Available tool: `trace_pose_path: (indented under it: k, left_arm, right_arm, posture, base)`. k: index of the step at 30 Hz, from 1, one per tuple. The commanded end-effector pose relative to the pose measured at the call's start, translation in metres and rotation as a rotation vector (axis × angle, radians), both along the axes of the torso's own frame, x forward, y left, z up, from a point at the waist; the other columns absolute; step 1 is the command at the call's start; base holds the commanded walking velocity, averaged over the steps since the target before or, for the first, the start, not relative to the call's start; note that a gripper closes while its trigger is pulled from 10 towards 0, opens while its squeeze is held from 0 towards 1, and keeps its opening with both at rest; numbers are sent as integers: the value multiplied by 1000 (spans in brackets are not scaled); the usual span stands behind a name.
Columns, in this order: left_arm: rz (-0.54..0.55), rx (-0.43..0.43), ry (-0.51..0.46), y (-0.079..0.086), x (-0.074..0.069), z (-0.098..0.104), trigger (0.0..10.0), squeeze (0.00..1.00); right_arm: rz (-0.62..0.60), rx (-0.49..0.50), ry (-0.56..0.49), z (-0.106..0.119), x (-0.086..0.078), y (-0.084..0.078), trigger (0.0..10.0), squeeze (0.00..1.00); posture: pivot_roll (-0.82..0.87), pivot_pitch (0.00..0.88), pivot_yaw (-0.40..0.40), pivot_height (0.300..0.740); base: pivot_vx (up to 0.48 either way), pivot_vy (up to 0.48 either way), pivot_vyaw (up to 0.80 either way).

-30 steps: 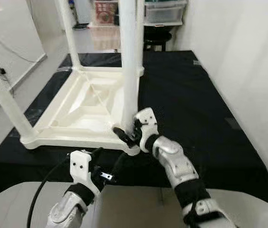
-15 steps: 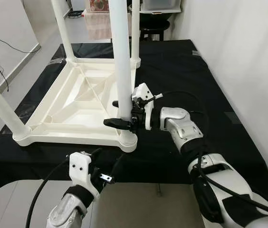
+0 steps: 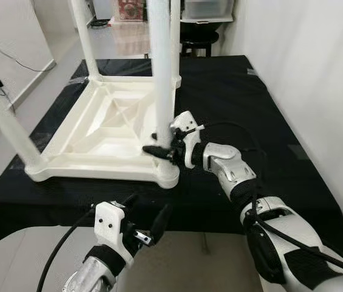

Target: Building children table

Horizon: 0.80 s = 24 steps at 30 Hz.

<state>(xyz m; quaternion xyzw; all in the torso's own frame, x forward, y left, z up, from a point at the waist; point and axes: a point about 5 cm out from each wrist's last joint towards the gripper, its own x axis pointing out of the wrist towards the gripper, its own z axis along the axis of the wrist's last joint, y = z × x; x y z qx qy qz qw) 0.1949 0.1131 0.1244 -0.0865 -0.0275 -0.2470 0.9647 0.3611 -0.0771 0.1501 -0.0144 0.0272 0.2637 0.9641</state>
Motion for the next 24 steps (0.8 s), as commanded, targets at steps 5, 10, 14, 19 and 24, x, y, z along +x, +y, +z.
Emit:
trace_pose_path:
  k: [5, 10, 14, 19, 24]
  left_arm:
    - [-17, 19, -26, 0, 5, 3, 10000, 0]
    - [-14, 18, -28, 4, 7, 2, 10000, 0]
    - [-8, 14, -29, 4, 7, 2, 10000, 0]
    - [-12, 16, -28, 4, 8, 1, 10000, 0]
    - [-15, 20, -27, 4, 10, 0, 10000, 0]
  right_arm:
    - [-20, -103, 110, -40, -38, 12, 0, 0]
    - [56, -122, 60, -33, -27, 22, 4510, 0]
    - [104, -17, 27, -16, -7, 24, 10000, 1000]
    - [279, 85, -11, 15, 2, 33, 10000, 620]
    - [583, 28, -41, 29, -2, 39, 10000, 0]
  posture:
    - [-25, 70, 3, 740]
    - [-30, 66, 13, 740]
    - [-21, 61, 15, 740]
    - [-16, 54, 19, 740]
    - [-3, 40, 14, 740]
  base:
    - [0, 0, 0]
    - [0, 0, 0]
    - [0, 0, 0]
    - [0, 0, 0]
    - [0, 0, 0]
